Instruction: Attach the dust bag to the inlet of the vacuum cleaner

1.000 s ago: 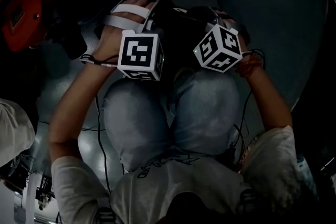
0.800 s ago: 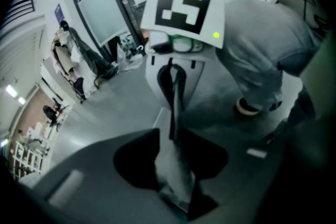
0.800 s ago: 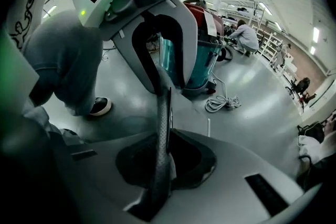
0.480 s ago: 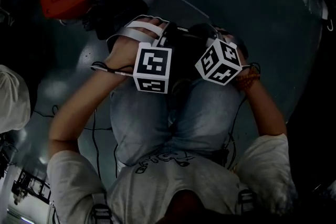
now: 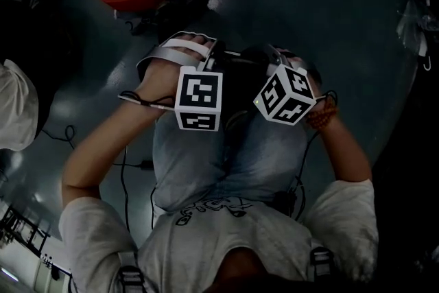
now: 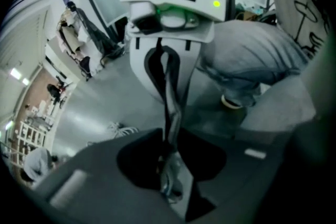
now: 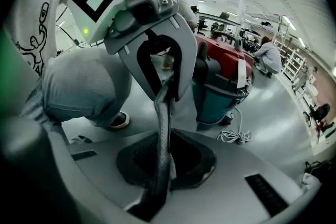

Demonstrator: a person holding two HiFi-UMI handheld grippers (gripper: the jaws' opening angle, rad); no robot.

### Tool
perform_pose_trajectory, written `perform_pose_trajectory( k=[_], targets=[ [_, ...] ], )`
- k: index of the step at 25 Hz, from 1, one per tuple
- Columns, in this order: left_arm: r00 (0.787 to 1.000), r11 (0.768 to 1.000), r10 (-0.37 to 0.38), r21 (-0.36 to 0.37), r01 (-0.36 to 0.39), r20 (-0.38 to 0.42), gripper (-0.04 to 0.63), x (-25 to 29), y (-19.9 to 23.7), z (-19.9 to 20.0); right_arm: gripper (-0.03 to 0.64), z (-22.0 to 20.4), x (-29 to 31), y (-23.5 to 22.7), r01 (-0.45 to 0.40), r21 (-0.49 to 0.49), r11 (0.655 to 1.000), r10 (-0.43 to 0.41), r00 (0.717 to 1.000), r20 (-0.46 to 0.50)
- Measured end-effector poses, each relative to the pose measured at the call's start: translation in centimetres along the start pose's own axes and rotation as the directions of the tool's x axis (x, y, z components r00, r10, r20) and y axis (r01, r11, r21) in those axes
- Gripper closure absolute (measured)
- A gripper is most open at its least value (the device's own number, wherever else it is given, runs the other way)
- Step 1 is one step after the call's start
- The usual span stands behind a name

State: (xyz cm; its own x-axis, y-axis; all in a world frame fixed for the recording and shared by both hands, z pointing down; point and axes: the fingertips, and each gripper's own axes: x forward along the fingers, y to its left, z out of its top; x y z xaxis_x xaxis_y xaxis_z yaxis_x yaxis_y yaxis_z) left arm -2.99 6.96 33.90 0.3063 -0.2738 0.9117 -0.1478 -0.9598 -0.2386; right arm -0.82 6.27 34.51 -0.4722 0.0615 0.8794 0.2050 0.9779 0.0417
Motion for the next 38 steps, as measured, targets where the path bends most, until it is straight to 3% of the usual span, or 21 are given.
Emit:
perform_pose_trajectory(
  k=[7, 20, 24, 28, 32, 38],
  targets=[
    [0.999, 0.998, 0.042, -0.042, -0.042, -0.017, 0.528, -3.7, -2.2, -1.5, 0.583, 3.4, -0.9, 2.7, -0.098, -0.104, 0.99, 0.096, 0.995, -0.021],
    [0.997, 0.99, -0.047, -0.137, 0.038, -0.062, 0.554, -8.8, -7.7, -3.4, 0.583, 8.2, -1.8, 8.0, -0.28, -0.253, 0.926, 0.279, 0.959, -0.039],
    [0.993, 0.981, -0.034, -0.193, 0.011, -0.112, 0.561, -9.6, -8.1, -6.3, 0.583, 10.4, 0.2, 8.1, -0.238, -0.294, 0.926, 0.245, 0.969, -0.013],
    [0.989, 0.973, 0.007, -0.229, -0.041, -0.146, 0.564, -8.8, -6.9, -9.9, 0.583, 12.2, 3.3, 6.2, -0.132, -0.304, 0.943, 0.138, 0.99, -0.002],
    [0.987, 0.957, 0.043, -0.276, -0.086, -0.158, 0.568, -8.6, -5.4, -11.9, 0.583, 13.5, 4.5, 4.7, -0.055, -0.261, 0.964, 0.063, 0.998, 0.02],
    [0.982, 0.964, 0.08, -0.239, -0.12, -0.169, 0.568, -8.6, -1.7, -12.2, 0.583, 13.9, 4.1, 1.5, 0.042, -0.191, 0.981, -0.035, 0.999, 0.042]
  ],
)
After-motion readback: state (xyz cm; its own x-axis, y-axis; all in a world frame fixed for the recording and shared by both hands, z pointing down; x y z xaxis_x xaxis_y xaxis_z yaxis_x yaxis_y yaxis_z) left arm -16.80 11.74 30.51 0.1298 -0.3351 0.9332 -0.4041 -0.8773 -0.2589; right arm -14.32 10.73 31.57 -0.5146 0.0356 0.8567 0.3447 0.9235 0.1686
